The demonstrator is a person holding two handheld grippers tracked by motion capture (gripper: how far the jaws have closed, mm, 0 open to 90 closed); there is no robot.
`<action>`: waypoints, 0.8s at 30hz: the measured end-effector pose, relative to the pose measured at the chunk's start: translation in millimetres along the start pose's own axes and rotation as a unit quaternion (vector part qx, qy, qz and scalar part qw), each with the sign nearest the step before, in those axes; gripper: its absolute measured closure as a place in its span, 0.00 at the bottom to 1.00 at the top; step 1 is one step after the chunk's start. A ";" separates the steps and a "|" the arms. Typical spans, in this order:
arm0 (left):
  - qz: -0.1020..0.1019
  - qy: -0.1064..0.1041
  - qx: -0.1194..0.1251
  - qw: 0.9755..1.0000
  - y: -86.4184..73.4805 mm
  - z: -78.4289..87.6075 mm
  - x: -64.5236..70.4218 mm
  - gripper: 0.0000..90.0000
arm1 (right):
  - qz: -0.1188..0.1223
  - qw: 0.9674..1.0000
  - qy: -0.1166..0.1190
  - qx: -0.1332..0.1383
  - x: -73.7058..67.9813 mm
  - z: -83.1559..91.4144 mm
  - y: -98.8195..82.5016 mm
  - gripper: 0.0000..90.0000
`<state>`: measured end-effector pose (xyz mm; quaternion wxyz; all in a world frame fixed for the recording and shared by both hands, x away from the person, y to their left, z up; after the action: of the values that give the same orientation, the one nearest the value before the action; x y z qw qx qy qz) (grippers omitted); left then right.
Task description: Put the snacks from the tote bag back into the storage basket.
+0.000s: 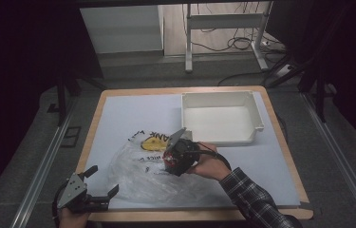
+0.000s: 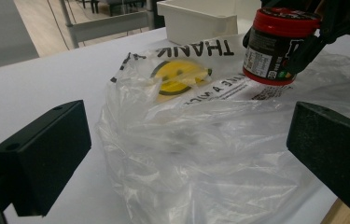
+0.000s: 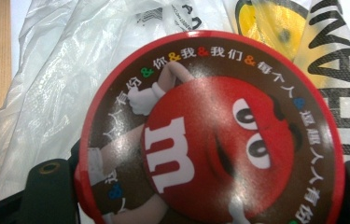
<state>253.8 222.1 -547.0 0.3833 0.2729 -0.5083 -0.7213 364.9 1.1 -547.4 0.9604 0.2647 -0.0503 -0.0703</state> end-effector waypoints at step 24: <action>-0.003 -0.007 0.010 1.000 2.5 1.2 2.4 0.00 | -0.012 1.000 -0.007 0.006 6.8 24.5 -13.0 0.28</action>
<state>252.2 220.3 -544.3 0.3746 0.2732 -0.5176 -0.7191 366.9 -23.4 -532.7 0.9576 0.2707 -0.0540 -0.0829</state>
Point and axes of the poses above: each handheld gripper's, and its own axes: z roughly backward along the jaws, y roughly out of its top, x roughly to its right, the point moved 9 cm from there along -z, roughly forward along the jaws, and after that the axes turned 2 degrees about -x, right-handed, at the moved point
